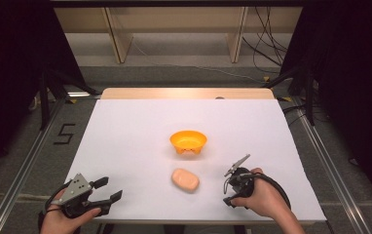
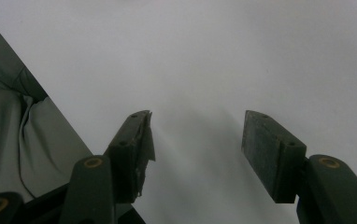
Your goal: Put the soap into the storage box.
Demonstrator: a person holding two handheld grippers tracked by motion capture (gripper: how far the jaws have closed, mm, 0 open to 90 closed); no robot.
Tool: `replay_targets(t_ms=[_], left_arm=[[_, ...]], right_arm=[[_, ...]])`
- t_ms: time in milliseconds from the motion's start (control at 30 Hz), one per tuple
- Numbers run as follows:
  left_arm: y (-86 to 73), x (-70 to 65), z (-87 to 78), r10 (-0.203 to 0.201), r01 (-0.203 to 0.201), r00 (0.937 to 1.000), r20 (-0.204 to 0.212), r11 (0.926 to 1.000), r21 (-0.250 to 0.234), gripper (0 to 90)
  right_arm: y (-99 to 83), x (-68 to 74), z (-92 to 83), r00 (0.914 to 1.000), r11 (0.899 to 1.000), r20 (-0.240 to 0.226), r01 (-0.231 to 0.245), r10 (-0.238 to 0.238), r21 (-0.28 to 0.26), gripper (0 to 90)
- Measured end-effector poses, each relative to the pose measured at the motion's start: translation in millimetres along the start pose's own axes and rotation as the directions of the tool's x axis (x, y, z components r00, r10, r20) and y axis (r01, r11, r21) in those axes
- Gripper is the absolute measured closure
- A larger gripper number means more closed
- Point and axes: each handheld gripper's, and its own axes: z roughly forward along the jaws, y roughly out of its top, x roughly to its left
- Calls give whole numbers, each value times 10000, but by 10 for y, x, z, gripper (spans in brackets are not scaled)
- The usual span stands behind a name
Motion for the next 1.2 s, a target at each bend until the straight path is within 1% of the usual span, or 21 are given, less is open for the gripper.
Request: replay_targets(t_ms=[33,67,133,167,200,333,400,433,467,500,533,567,633,667,767,900,933,1000,1033,1100,1200], left_arm=[[0,3,2,24,-24,10000,27,10000,0,306],[2,5,2,18,-18,9999,102,10000,8,306],[-3,-6,-4,37,-37,10000,-23,10000,65,306],[-3,-6,-4,37,-37,10000,-23,10000,65,305],[-12,3,1,-18,17,10000,70,10000,37,306],[-10,-5,-1,-74,74,10000,-11,10000,-22,306],[-9,-19,-1,-138,139,9999,-17,9999,42,305],[-6,-16,2,24,-24,10000,23,10000,20,305],[-11,-12,6,-14,14,9999,109,10000,48,306],[-11,-12,6,-14,14,9999,109,10000,48,306],[-11,-10,5,-5,5,10000,73,10000,32,305],[-12,-14,-3,-86,86,10000,-33,9999,77,306],[-15,-15,-3,-152,152,9999,-33,9999,61,306],[-15,-10,-8,-45,45,10000,-17,10000,16,306],[-20,-15,-8,-122,122,9999,32,9999,-18,305],[-27,-13,-36,-28,29,9999,-111,10000,30,306],[-42,-18,-34,-263,262,9996,-91,9996,-120,305],[-42,-11,-52,-128,128,9999,-99,9999,-53,306],[-45,-13,-67,-110,110,9997,-208,9999,-9,306],[-53,-11,-77,-170,169,9997,-159,9998,-60,306],[-64,-15,-100,-246,247,9991,-344,9997,8,306]], right_arm=[[33,-5,8,9994,9994,84,343,-343,2,434],[33,-5,8,9994,9994,84,343,-343,2,434],[124,43,20,9986,9986,92,515,-516,123,431],[124,43,20,9986,9986,92,515,-516,123,431],[180,70,16,9982,9981,-95,595,-594,131,430],[260,96,10,9971,9969,7,761,-761,175,427],[333,116,2,9959,9958,-25,902,-902,132,427],[368,109,1,9935,9935,57,1133,-1133,117,426],[432,122,-10,9936,9936,174,1115,-1118,201,424],[432,122,-10,9936,9936,174,1115,-1118,201,424],[502,117,-11,9901,9901,113,1393,-1396,177,420],[526,113,-10,9899,9899,169,1407,-1410,171,419],[554,118,-14,9911,9912,234,1303,-1309,240,417],[631,116,1,9881,9882,192,1522,-1525,179,416],[693,117,20,9864,9864,169,1634,-1638,201,414],[805,140,43,9842,9839,184,1754,-1761,344,408],[855,148,61,9834,9828,136,1804,-1811,401,403],[876,151,71,9813,9805,64,1918,-1922,417,401],[901,168,77,9826,9816,-57,1857,-1856,447,398],[959,190,110,9803,9792,-168,1973,-1967,480,393],[1019,215,156,9768,9751,-288,2135,-2122,598,383]])
